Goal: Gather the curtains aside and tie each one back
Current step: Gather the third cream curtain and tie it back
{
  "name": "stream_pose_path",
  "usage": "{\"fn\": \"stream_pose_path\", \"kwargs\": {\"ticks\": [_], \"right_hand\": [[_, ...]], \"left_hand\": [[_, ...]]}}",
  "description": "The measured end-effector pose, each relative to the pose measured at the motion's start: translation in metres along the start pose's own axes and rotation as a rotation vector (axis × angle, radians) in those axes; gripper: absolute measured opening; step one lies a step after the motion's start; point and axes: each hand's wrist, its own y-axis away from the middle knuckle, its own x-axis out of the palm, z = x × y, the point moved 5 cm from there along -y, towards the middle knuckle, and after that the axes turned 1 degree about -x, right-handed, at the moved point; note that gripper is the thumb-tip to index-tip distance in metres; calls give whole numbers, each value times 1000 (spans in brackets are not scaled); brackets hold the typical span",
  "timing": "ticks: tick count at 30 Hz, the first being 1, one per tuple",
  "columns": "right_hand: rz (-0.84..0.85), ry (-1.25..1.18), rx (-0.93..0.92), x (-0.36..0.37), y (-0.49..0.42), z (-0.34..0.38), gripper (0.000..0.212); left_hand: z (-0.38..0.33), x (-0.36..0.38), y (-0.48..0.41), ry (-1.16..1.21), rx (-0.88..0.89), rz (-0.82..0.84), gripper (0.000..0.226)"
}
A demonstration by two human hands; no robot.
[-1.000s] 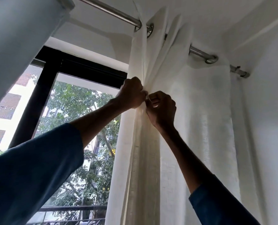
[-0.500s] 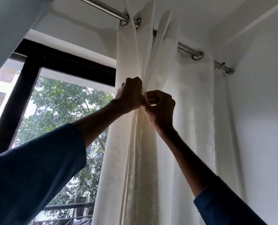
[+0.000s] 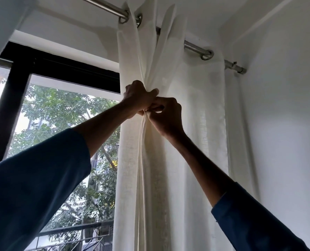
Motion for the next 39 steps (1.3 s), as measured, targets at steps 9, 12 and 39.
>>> {"fn": "stream_pose_path", "kwargs": {"ticks": [9, 12, 39], "right_hand": [[-279, 270, 235, -60, -5, -83, 55], [-239, 286, 620, -79, -6, -138, 110], [-111, 216, -98, 7, -31, 0, 48]], "left_hand": [[1, -1, -6, -44, 7, -58, 15], [2, -6, -8, -53, 41, -29, 15], [1, -19, -8, -411, 212, -23, 41]]}}
